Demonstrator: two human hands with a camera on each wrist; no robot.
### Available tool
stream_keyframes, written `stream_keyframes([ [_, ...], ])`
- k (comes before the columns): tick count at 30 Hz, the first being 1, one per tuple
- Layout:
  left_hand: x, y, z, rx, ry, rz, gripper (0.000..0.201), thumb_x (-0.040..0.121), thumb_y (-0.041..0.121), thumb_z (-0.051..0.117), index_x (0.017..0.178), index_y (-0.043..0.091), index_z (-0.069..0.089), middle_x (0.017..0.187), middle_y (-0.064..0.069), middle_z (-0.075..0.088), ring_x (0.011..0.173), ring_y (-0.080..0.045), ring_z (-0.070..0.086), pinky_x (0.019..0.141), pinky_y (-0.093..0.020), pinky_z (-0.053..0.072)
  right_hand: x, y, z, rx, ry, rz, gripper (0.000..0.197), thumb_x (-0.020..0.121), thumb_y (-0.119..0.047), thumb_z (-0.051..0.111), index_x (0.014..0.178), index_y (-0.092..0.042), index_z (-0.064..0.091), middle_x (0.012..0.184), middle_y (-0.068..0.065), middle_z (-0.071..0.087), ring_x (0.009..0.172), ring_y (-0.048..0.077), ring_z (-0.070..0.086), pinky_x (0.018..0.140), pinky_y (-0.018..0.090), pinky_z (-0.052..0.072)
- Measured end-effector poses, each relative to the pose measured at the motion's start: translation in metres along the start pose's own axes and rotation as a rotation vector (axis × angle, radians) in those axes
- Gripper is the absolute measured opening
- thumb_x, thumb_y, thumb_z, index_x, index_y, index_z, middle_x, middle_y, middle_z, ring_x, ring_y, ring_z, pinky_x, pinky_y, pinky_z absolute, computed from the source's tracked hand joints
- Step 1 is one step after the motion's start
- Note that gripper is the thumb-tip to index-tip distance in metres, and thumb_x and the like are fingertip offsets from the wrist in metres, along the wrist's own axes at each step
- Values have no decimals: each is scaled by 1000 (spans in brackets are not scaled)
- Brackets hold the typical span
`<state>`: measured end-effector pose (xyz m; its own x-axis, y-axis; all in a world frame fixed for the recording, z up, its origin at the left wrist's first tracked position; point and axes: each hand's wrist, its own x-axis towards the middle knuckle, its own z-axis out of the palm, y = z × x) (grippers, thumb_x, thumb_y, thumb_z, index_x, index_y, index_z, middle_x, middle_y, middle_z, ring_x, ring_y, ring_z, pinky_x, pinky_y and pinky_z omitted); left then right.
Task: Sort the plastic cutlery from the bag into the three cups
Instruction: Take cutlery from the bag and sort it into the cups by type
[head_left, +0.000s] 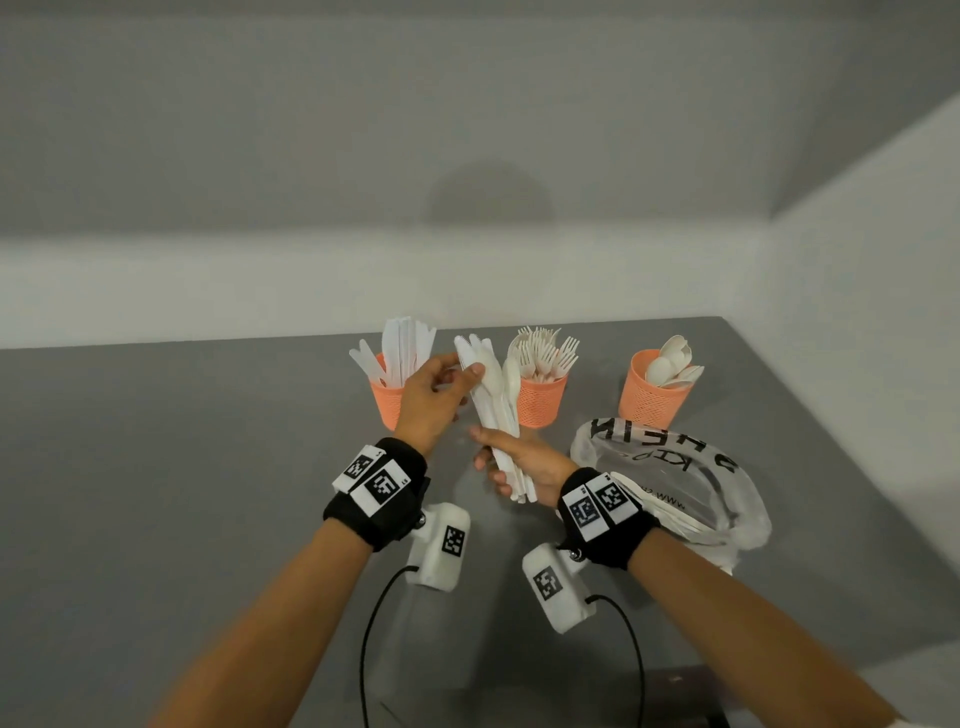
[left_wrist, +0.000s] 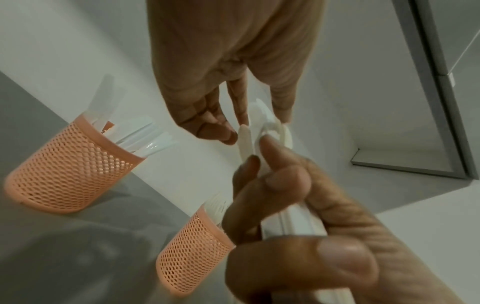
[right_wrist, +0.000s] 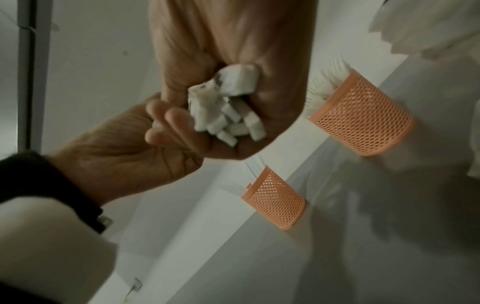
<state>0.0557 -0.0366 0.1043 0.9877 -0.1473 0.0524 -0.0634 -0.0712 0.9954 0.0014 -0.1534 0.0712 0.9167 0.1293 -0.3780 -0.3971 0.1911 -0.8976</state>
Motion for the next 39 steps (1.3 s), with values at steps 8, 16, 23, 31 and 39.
stream_keyframes([
  [8,6,-3,-7,-38,33,-52,18,93,12,49,76,9,52,73,-8,56,63,-18,57,50,-16,51,-4,3,0,-6,-22,-37,19,92,-35,52,89,-16,51,50,-5,57,33,5,42,34,15,36],
  [16,-9,-10,3,13,-26,-10,21,94,15,48,107,0,55,85,-10,64,70,-18,62,59,-24,55,-5,7,0,-31,42,-143,24,92,-36,52,100,-15,60,58,3,57,36,8,46,36,16,38],
  [23,-8,-8,7,-30,32,-76,24,100,17,32,107,3,50,88,-13,62,82,-28,62,76,-37,54,-6,10,-3,-45,61,-222,20,92,-38,51,101,-23,61,65,5,68,41,11,55,38,19,44],
  [31,6,1,4,-421,250,-207,19,100,20,24,104,14,41,62,-2,40,40,-10,47,49,-24,46,-8,12,-12,-52,109,-175,19,95,-30,48,90,-15,58,60,2,65,37,9,53,39,18,44],
  [39,20,-20,-20,-146,261,-173,26,91,25,54,74,6,55,32,-8,31,37,-11,38,45,-21,25,-1,15,-19,-76,179,-144,17,94,-30,51,85,-16,58,39,-10,31,30,3,26,32,14,24],
])
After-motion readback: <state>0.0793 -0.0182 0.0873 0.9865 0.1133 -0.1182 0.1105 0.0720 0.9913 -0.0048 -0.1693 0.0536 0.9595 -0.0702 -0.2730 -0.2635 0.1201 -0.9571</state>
